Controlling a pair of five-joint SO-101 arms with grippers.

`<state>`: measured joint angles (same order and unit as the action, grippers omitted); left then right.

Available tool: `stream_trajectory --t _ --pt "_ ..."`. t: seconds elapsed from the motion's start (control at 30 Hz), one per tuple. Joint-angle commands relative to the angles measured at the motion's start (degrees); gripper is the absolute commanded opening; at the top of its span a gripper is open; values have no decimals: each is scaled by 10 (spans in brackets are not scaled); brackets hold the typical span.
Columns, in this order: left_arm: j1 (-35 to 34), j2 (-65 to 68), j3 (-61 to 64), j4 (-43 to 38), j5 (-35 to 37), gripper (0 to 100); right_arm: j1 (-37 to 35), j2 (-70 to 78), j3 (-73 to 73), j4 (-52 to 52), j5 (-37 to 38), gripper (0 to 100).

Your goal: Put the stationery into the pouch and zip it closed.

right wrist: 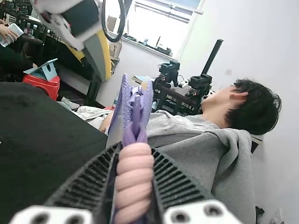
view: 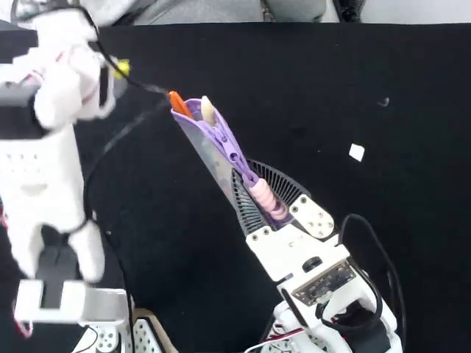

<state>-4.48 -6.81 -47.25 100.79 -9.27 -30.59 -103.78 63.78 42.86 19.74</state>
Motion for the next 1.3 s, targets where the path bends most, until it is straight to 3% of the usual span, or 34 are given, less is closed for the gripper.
stream_trajectory --t 0.0,0.13,0.33,0.6,1.07,1.27 --pt "42 -108 102 -18 -3 207 7 -65 -9 -5 25 11" --pt "56 -172 195 -67 50 208 7 -65 -3 -5 33 11" --pt "87 -228 270 -84 63 256 7 -65 -3 -4 33 11" --pt "98 -254 329 -82 346 267 7 -65 -4 -2 32 11" --pt "100 -207 292 -83 548 264 6 -65 0 0 32 11" --pt "167 -206 279 -83 582 264 6 -65 0 4 33 11"
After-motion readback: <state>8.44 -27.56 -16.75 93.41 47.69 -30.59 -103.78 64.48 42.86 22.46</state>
